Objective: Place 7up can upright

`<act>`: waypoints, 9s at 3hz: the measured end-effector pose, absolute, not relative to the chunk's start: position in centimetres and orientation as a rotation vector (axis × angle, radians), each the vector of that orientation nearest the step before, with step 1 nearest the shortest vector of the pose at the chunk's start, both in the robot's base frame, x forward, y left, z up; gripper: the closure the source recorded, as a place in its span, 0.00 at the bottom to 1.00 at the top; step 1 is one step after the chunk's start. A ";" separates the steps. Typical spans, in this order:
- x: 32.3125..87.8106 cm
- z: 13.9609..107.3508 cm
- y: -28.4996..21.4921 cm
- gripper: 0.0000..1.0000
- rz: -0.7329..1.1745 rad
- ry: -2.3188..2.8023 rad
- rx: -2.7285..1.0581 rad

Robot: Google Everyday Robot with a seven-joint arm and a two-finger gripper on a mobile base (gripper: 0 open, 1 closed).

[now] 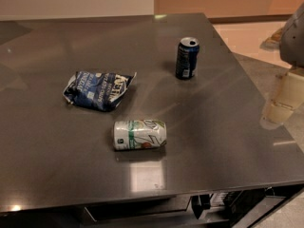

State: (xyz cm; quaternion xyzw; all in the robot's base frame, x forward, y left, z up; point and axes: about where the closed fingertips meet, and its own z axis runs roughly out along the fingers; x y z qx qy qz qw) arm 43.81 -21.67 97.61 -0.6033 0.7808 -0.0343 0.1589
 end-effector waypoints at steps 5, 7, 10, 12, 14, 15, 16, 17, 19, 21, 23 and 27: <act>44.5 92.9 -6.3 0.00 0.017 1.995 -2.102; 41.8 88.6 -0.1 0.00 0.067 1.888 -2.262; 41.7 85.1 0.8 0.00 0.109 1.948 -2.293; 42.5 84.7 -0.1 0.40 0.099 2.010 -2.269; 44.5 87.3 -1.4 0.87 0.012 1.944 -2.285; 46.2 90.5 -2.5 1.00 -0.079 1.779 -2.329; 48.1 92.9 -3.2 1.00 -0.150 1.579 -2.392; 49.2 94.5 -3.5 1.00 -0.241 1.357 -2.443; 49.8 95.1 -4.4 1.00 -0.515 0.856 -2.553; 50.4 94.8 -4.9 1.00 -0.708 0.513 -2.635; 50.2 95.7 -5.0 1.00 -0.743 0.444 -2.637; 49.9 97.5 -2.8 1.00 -0.852 -0.081 -2.399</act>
Offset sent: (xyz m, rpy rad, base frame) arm 0.0024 0.0380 -0.0062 -0.0317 0.0724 0.1229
